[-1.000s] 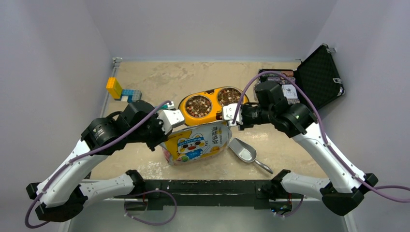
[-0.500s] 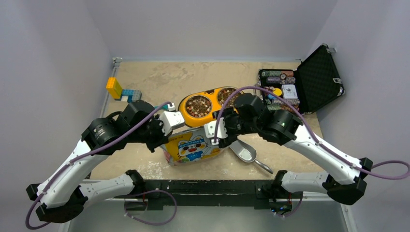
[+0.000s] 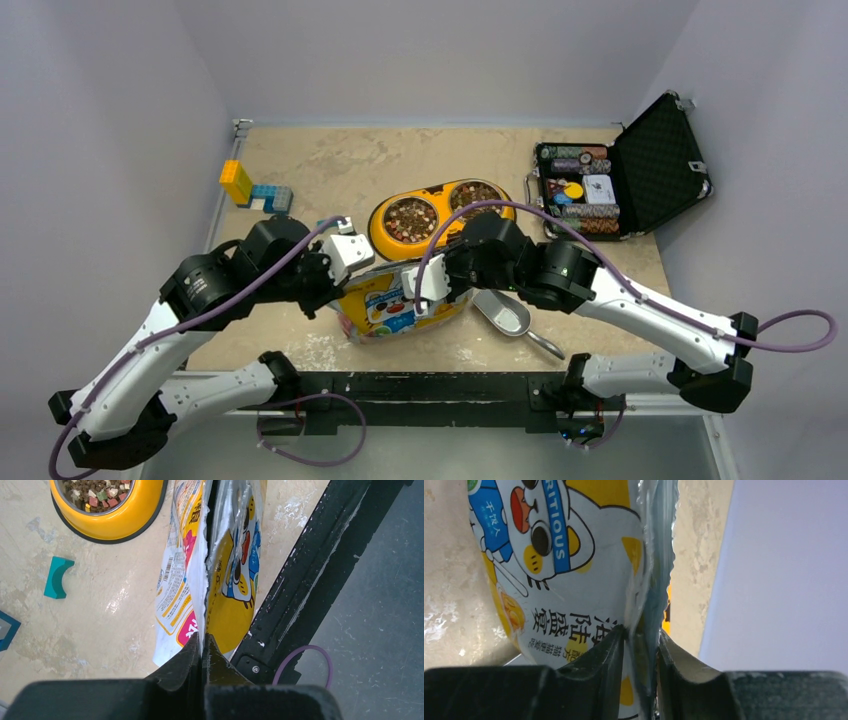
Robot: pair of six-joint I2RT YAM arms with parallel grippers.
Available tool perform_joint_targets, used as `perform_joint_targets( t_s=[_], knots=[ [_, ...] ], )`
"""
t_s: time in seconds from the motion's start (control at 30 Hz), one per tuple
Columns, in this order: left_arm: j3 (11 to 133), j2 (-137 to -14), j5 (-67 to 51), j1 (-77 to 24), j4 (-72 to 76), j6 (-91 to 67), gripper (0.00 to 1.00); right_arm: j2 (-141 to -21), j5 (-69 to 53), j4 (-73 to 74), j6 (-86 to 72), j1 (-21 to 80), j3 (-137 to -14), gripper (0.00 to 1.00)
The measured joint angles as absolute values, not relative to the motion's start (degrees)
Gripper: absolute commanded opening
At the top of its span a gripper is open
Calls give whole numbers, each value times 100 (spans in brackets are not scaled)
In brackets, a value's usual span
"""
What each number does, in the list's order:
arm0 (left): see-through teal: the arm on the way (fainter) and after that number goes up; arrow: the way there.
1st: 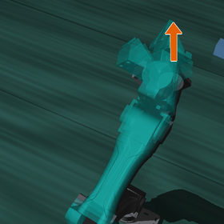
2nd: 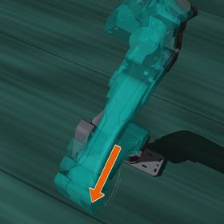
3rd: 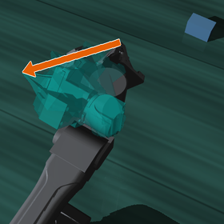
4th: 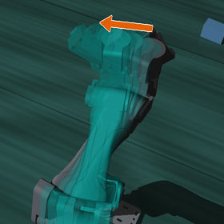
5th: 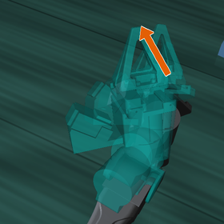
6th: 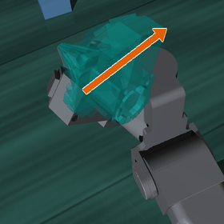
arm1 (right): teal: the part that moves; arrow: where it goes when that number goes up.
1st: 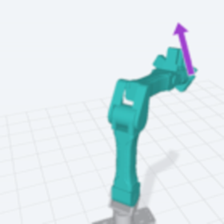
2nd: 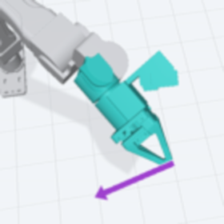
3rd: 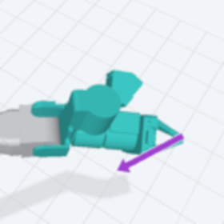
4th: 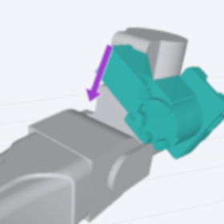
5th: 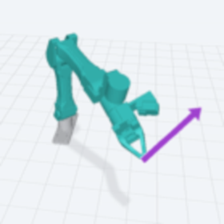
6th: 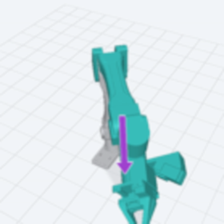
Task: Serve the pet food
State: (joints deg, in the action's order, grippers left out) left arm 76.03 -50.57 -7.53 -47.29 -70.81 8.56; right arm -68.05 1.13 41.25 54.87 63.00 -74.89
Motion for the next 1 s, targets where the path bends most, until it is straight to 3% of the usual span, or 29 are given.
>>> perform_joint_targets(
  t_s=[0.07,0.13,0.2,0.37,0.5,0.57,0.67,0.77,0.9,1.0],
  knots=[
    [7594,-5022,-751,-4729,-7083,816,0,-6755,193,3977,5518,6425,-7441,24],
    [7570,-4991,-744,-4729,-7078,781,0,-6818,250,3846,5518,6549,-7450,2],
    [7520,-4934,-716,-4729,-7061,720,1,-7024,467,3795,5498,6696,-7526,0],
    [7402,-4836,-545,-4727,-6851,399,45,-7349,679,3745,5395,6711,-7725,0],
    [7347,-4882,-495,-4748,-6449,14,51,-7218,405,3850,5212,6613,-7725,0],
    [7271,-4932,-478,-4775,-6206,-141,47,-7155,279,3922,5144,6591,-7725,0],
    [7207,-5033,-521,-4781,-5966,-279,26,-7089,117,4003,5078,6530,-7725,0],
    [7201,-5170,-554,-4781,-5835,-329,7,-6991,21,3962,5057,6462,-7638,22],
    [7199,-5177,-666,-4814,-5822,-333,2,-6731,-113,3800,5260,6471,-7408,50],
    [7155,-5098,-803,-4814,-5835,-327,1,-6726,-305,3634,5387,6602,-7408,55]
  ],
)
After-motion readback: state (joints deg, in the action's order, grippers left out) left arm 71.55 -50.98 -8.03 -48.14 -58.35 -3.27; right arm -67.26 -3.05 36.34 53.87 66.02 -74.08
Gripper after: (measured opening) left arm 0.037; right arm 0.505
